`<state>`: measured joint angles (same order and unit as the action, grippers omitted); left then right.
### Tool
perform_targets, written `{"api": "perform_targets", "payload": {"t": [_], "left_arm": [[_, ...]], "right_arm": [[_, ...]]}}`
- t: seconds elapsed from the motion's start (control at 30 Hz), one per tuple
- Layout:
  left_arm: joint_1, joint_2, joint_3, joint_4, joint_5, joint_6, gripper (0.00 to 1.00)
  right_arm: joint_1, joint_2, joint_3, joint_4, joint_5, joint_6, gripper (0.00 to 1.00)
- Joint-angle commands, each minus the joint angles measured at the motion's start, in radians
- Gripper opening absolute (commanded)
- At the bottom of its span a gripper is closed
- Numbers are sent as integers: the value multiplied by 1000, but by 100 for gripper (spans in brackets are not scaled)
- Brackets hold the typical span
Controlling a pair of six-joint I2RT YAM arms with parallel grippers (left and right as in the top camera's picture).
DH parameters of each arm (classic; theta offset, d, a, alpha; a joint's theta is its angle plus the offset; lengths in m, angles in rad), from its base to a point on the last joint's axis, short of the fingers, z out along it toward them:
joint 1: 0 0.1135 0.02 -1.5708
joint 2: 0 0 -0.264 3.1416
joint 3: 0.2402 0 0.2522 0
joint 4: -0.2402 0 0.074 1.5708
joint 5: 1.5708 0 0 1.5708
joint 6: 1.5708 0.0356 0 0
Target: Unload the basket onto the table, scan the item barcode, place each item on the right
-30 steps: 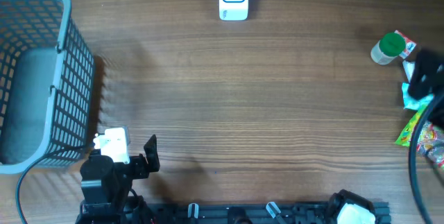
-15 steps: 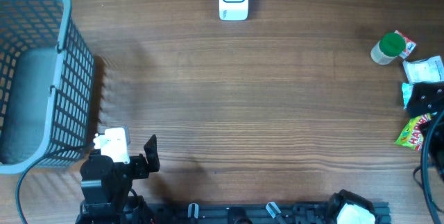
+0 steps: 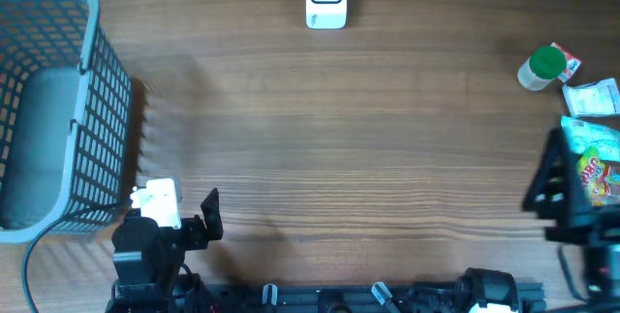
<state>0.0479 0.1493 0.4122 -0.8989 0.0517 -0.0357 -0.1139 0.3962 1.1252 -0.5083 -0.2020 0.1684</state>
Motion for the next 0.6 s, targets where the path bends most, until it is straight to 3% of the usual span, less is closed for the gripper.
{"api": "perform_targets", "payload": {"t": [0.0, 0.23, 0.57], "left_arm": [[5, -5, -3, 3, 11, 5, 100], [5, -5, -3, 3, 11, 5, 100], [5, -5, -3, 3, 11, 5, 100]], "right_arm": [[38, -152, -293, 146, -7, -79, 100], [38, -377, -772, 489, -28, -40, 100], [38, -393, -1000, 533, -13, -34, 100]]}}
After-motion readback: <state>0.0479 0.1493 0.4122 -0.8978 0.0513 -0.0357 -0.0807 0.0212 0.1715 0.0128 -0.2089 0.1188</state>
